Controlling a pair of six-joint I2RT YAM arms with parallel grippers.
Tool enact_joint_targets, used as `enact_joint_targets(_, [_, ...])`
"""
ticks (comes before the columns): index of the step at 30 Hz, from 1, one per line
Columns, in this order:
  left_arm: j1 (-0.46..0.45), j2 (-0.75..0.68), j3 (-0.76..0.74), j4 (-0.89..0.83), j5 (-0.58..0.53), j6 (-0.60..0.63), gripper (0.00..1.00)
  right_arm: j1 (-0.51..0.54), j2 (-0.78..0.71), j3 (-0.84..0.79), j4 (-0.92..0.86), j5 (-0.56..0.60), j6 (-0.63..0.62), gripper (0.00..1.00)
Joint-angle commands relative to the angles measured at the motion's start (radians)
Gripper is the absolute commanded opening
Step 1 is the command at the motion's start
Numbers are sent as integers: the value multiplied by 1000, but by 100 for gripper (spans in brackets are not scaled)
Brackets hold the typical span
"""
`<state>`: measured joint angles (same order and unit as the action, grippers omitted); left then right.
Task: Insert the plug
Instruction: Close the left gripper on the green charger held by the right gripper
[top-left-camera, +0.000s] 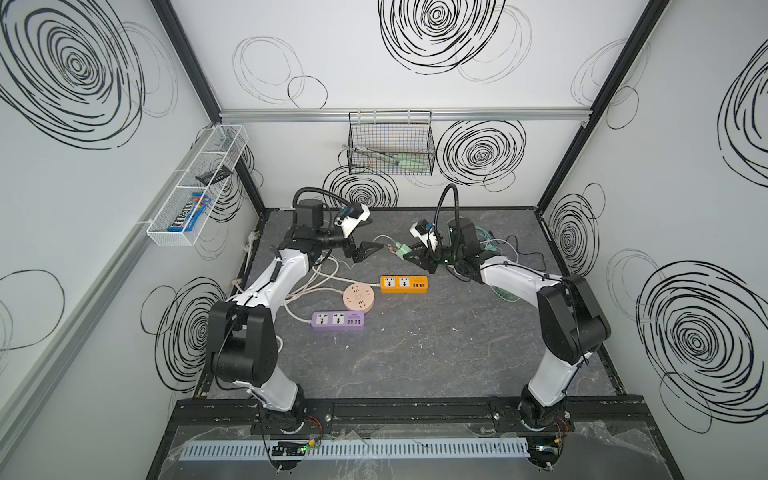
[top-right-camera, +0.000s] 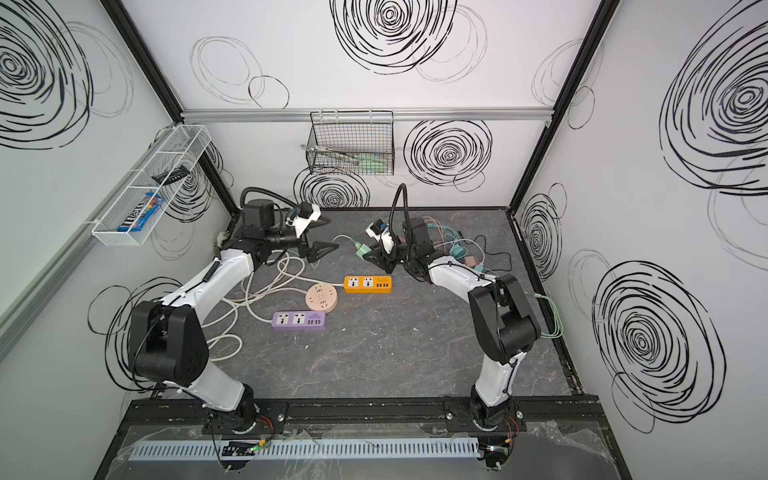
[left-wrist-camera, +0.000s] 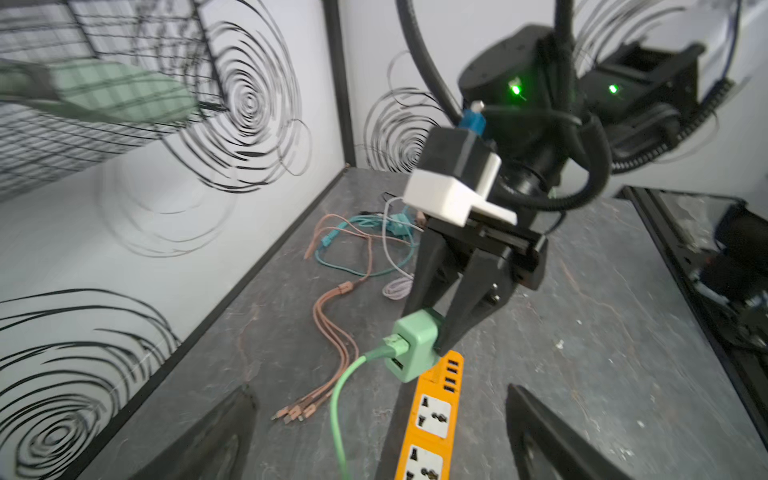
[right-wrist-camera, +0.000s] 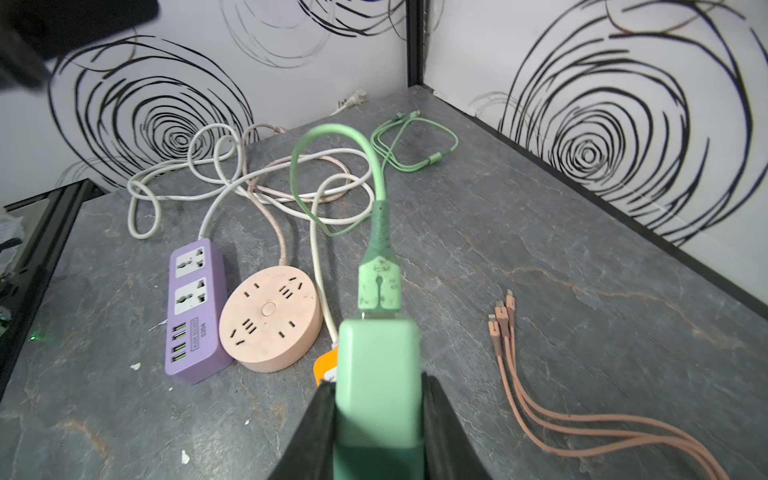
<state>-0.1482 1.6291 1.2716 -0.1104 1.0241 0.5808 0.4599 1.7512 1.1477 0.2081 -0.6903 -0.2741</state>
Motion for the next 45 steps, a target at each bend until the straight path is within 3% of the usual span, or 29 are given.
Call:
enact_joint_targets(1, [-41,34,69,-210,34,250,97,8,-63,-32,64,-110,-137,15])
enact_joint_targets(5, [-81,62,98,-286,7,321,99,15,-72,-24,20,-152,-212,15])
enact_joint_targets(8, [-89,74,106,-319,42,346,94,22,-73,-8,-12,-185,-247,16])
enact_joint_targets(12, [-112,75,94,-281,-8,334,81,26,-73,-4,-19,-239,-279,15])
enact_joint_targets(15, [-111,85,98,-287,0,335,71,33,-72,0,-13,-241,-278,15])
enact_joint_targets(20, [-108,91,97,-299,7,345,70,36,-79,3,-5,-245,-274,16])
enact_joint_targets(29, [-108,122,121,-335,34,361,58,45,-89,-14,62,-266,-216,16])
enact_joint_targets(45, [-85,114,117,-291,84,350,16,48,-69,-3,68,-254,-200,20])
